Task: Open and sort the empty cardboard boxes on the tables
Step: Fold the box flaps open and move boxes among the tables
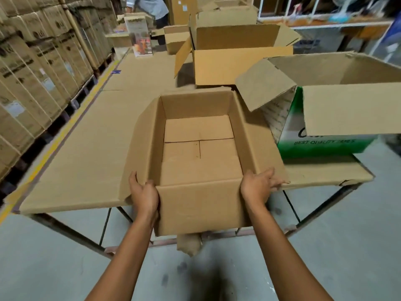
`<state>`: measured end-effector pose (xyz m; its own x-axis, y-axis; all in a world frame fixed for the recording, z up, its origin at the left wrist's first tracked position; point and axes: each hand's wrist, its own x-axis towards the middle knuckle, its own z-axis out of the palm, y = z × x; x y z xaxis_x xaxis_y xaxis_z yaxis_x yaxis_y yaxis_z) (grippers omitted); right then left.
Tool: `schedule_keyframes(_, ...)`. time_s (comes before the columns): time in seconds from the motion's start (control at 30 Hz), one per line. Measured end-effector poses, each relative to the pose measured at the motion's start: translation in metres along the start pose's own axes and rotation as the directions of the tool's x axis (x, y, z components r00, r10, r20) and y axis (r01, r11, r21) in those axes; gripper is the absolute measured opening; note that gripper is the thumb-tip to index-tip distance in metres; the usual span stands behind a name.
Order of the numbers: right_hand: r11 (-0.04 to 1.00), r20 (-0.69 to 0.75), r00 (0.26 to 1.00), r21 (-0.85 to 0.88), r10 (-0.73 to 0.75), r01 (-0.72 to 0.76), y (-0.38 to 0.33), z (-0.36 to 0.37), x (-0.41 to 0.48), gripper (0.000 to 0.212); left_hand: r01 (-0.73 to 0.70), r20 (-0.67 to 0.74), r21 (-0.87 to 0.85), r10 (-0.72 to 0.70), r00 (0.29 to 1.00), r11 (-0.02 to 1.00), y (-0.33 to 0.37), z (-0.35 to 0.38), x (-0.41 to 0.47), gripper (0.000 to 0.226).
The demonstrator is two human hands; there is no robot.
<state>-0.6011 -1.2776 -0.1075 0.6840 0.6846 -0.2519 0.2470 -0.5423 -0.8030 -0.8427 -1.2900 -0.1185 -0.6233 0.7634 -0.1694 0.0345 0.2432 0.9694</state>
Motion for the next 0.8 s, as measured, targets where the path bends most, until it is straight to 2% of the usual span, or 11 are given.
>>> schedule_keyframes(0.07, 0.995, 0.056, 0.994, 0.044, 0.089, -0.092, 0.004, -0.008, -0.018, 0.08, -0.011, -0.021, -0.026, 0.01, 1.0, 1.0, -0.006, -0.014, -0.014, 0.061)
schedule_keyframes(0.27, 0.999, 0.155, 0.988, 0.032, 0.004, -0.009, 0.029, -0.019, -0.106, 0.075, -0.044, -0.039, -0.123, 0.04, 0.998, 0.991, -0.017, -0.1, -0.027, 0.062)
schedule_keyframes(0.47, 0.974, 0.084, 0.985, 0.187, -0.149, 0.131, 0.029, -0.01, -0.201, 0.069, -0.032, -0.081, -0.168, 0.018, 0.997, 0.985, -0.018, -0.197, -0.033, 0.059)
schedule_keyframes(0.6, 0.939, 0.007, 0.967, 0.245, -0.253, 0.243, 0.013, -0.016, -0.236, 0.064, -0.057, -0.097, -0.237, 0.035, 0.995, 0.97, -0.009, -0.233, -0.031, 0.059)
schedule_keyframes(0.67, 0.908, -0.052, 0.957, 0.302, -0.287, 0.289, 0.003, -0.025, -0.247, 0.065, -0.084, -0.071, -0.268, 0.067, 0.995, 0.96, 0.005, -0.24, -0.034, 0.059)
schedule_keyframes(0.8, 0.831, -0.202, 0.935, 0.431, -0.29, 0.351, -0.015, -0.063, -0.263, 0.061, -0.166, 0.076, -0.259, 0.192, 0.979, 0.952, 0.045, -0.237, -0.043, 0.064)
